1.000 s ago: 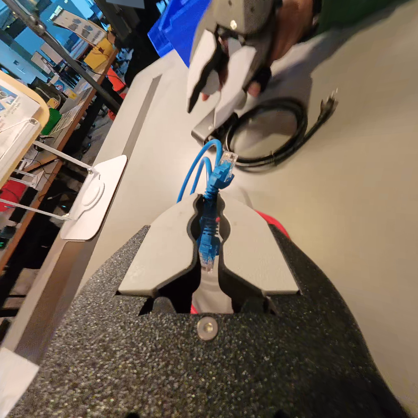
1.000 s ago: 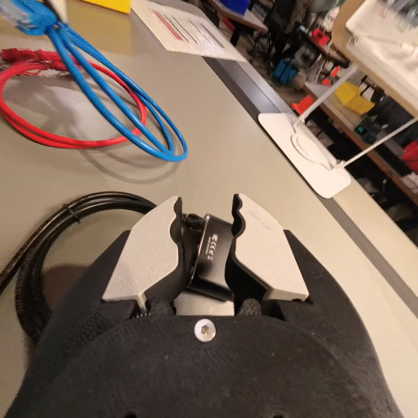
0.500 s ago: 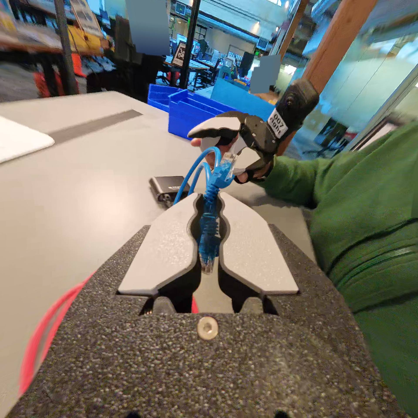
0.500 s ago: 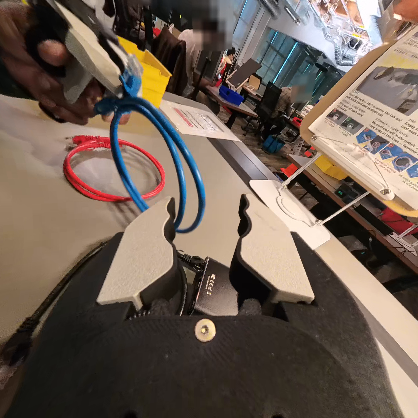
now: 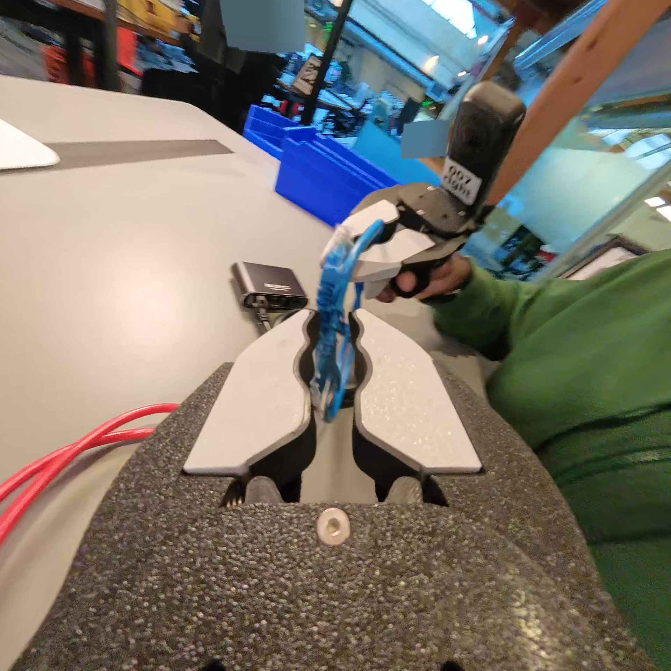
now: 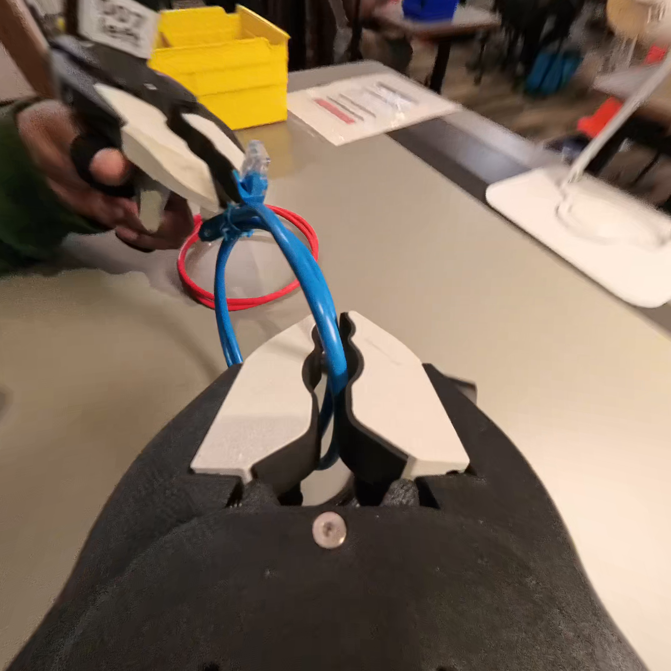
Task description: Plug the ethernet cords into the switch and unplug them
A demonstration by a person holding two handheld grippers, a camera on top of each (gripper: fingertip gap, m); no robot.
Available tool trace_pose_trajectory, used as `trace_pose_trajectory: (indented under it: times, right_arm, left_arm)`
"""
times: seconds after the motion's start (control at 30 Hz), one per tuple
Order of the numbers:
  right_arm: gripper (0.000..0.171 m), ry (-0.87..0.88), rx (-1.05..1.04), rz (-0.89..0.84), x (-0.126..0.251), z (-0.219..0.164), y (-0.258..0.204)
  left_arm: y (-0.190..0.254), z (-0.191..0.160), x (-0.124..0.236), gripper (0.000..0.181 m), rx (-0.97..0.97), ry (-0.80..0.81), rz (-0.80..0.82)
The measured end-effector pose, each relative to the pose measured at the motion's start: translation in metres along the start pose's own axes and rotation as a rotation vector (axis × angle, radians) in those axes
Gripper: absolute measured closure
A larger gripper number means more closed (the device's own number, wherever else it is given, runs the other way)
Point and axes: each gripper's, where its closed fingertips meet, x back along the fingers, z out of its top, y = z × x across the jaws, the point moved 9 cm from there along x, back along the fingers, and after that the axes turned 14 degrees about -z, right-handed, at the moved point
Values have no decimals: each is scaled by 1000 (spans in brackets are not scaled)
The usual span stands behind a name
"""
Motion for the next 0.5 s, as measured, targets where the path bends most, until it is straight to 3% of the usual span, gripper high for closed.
trace_pose_trajectory:
  times: [0.17,0.3,0.5]
  right_arm:
    - [166,-142,-218,3,-10,-17,14]
    - [166,-177,-268,16,-14,-23,13]
    - [166,-196,-295,64,-19,-27,-3]
  left_arm:
    - [-5,-3,-4,146,-162,-110,234]
    - [-8,-9,-11,141,-273,-194,417]
    - [-9,-15,-18,141,-309,-264,471]
